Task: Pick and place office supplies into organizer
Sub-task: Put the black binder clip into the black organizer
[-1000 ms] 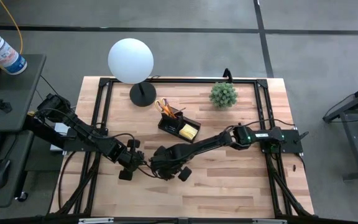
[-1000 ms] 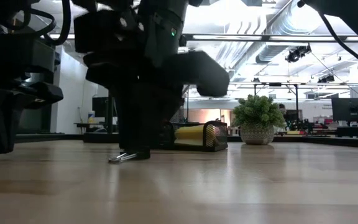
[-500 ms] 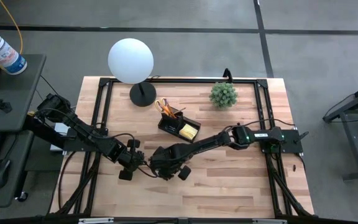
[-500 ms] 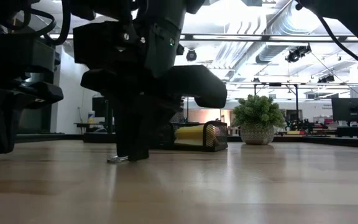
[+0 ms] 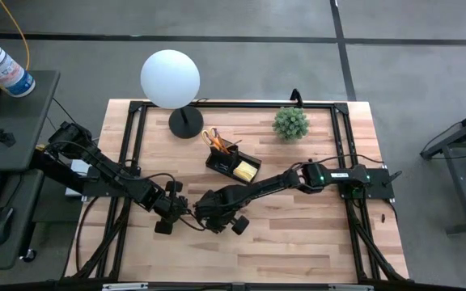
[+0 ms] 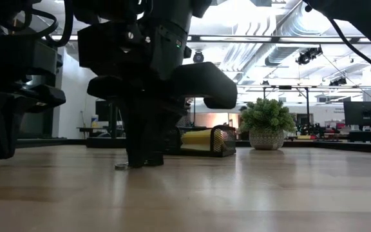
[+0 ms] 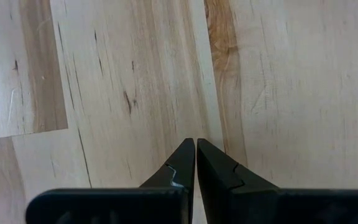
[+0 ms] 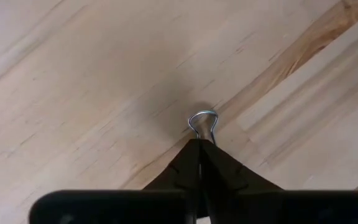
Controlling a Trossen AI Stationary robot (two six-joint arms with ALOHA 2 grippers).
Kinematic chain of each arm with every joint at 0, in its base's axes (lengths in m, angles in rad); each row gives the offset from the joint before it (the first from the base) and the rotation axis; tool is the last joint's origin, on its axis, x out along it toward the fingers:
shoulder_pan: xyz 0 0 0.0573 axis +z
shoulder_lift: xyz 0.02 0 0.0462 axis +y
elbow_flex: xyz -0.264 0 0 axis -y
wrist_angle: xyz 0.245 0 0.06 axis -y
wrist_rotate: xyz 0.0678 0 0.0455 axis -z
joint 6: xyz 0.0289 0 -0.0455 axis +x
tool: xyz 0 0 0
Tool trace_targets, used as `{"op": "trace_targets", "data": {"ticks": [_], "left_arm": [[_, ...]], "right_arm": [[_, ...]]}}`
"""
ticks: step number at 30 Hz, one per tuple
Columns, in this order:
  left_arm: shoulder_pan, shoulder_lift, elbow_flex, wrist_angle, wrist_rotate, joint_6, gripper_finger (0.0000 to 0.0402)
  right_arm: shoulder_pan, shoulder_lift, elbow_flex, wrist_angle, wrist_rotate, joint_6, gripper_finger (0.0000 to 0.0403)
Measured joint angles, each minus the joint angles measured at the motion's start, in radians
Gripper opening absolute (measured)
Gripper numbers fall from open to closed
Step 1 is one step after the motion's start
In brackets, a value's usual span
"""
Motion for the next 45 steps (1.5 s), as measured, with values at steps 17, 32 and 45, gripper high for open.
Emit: {"op": "trace_targets", "data": {"ticks": [17, 32, 45], "left_arm": [[0.0, 0.0, 0.0, -0.012, 0.003, -0.007, 0.0007], [-0.028, 0.0, 0.0, -0.067, 0.022, -0.05, 0.0008], [-0.113, 0.0, 0.0, -0.069, -0.021, -0.092, 0.0007]], "right_arm": [[0.004, 0.003, 0.067, -0.059, 0.156, 0.118, 0.0001], [-0.095, -0.015, 0.13, -0.12, 0.305, 0.202, 0.0], [-0.212, -0.016, 0.133, -0.068, 0.374, 0.471, 0.0]]}}
